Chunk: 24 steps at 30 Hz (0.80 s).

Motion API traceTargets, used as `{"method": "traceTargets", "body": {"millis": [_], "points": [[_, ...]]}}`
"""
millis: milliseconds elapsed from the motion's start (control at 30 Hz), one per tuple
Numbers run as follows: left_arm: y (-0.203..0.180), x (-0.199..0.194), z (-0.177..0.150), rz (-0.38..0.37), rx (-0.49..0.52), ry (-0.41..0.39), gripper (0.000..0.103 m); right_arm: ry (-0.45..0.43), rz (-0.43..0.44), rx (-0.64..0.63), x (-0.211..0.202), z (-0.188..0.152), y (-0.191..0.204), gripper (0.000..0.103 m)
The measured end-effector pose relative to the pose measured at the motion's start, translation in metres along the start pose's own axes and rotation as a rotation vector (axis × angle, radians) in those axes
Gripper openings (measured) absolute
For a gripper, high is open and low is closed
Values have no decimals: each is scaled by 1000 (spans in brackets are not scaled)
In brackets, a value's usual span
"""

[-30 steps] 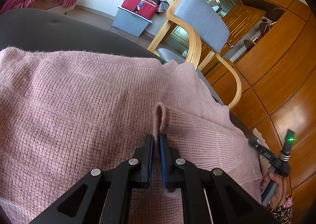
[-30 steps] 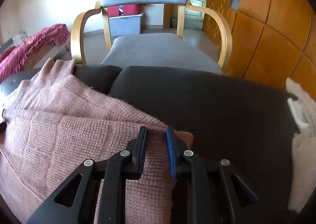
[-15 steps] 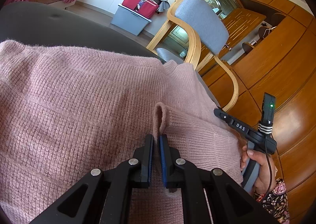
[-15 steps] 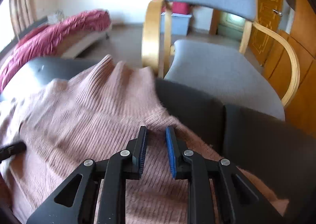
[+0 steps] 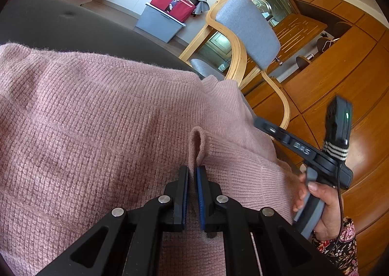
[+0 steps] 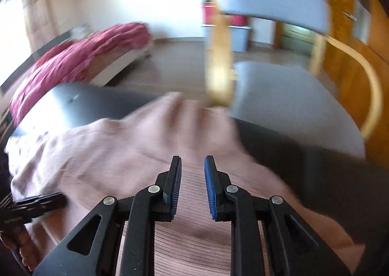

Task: Fold clothes

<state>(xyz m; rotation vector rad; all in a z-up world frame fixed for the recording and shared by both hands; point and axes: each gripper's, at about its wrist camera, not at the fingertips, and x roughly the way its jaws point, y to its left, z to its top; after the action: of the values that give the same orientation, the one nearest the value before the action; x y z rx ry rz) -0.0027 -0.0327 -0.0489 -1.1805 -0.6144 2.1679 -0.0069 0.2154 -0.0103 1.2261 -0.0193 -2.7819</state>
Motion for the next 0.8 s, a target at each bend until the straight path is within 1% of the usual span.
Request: {"method": "traceTargets", "body": {"millis": [100, 133, 200, 233, 300, 400, 467, 533, 600, 633, 767, 800], "points": [[3, 0, 0, -9, -7, -1, 7, 39, -42, -134, 27, 12, 33, 20], [4, 0, 0, -11, -9, -1, 7, 50, -57, -146, 35, 15, 36, 20], [6, 0, 0, -17, -13, -2, 7, 69, -80, -118, 51, 20, 33, 20], [7, 0, 0, -20, -15, -2, 7, 72, -82, -83, 55, 23, 28, 20], [8, 0, 0, -26, -20, -3, 7, 60, -63, 12, 59, 24, 11, 20], [12, 0, 0, -35, -28, -3, 7, 54, -51, 63, 55, 23, 2, 20], [13, -1, 0, -37, -33, -5, 7, 37, -54, 91, 42, 24, -2, 20], [14, 0, -1, -38, -35, -5, 7, -5, 8, 145, 20, 19, -5, 20], [14, 0, -1, -38, -38, -5, 7, -25, 63, 186, -11, 5, -9, 20], [14, 0, -1, -38, -39, -6, 7, -26, 75, 194, -23, -2, -8, 20], [14, -1, -2, -33, -39, -7, 7, -18, 80, 155, -62, -43, -8, 20], [14, -1, -2, -30, -38, -7, 7, -14, 94, 149, -66, -53, -10, 20]]}}
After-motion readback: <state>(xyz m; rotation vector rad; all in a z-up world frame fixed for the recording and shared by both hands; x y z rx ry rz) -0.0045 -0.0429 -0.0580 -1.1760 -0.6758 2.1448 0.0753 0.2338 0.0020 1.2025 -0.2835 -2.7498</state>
